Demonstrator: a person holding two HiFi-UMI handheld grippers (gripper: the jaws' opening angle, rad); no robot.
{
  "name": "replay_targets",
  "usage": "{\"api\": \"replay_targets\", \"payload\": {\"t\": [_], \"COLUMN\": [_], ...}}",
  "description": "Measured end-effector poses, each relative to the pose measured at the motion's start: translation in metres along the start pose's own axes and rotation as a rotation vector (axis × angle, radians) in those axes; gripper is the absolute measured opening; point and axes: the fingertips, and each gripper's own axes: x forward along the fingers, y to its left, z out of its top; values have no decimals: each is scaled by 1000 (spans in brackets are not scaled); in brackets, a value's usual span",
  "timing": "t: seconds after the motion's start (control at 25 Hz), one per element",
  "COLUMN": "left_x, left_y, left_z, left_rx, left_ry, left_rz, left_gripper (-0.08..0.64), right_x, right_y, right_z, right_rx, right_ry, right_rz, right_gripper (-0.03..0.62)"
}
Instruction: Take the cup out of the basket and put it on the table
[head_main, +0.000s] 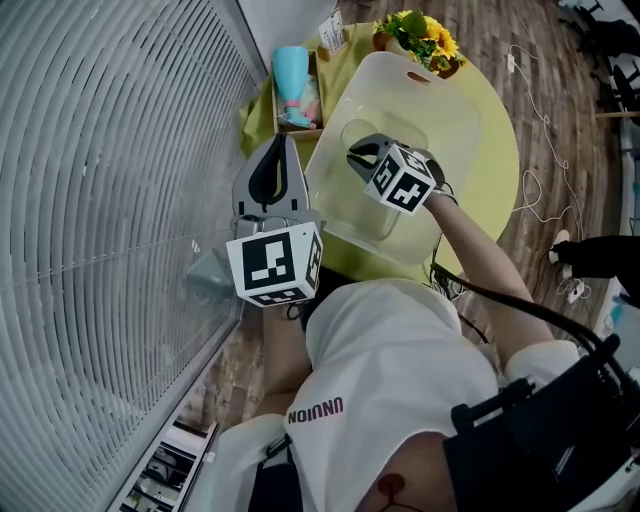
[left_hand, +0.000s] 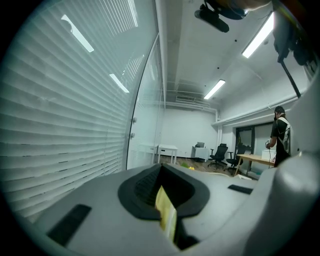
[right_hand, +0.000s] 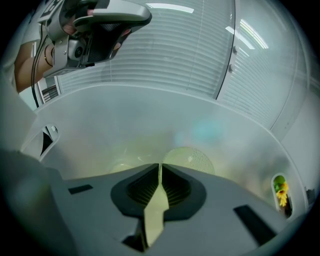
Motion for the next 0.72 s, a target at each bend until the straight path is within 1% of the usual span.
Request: {"api": "replay_targets", "payload": {"t": [0.2,0.32,0.48,0.64,0.72], "left_x": [-3,-2,-2,-4,-5], "left_y": [-3,-5,-8,-10,-10], "left_z": [1,0,-2,-1,1], "left_rx": [19,10,33,-1,0], "left_ry": [2,4,8,2,2], "left_rz": [2,-4,-3,-11,-8], "left_gripper": [12,12,12,12,12], "right_x": [-8,-12,-17,-21,-25], "right_y": [-3,-6,-8,-9,-9], "right_z": [5,8,11,13,14], "right_rx": [12,19,25,35,39], "right_ry": [-34,-48,-71,-89,-96], "right_rz": [-26,-37,-57,-70,-72], "right_gripper": [36,35,35,35,35]}}
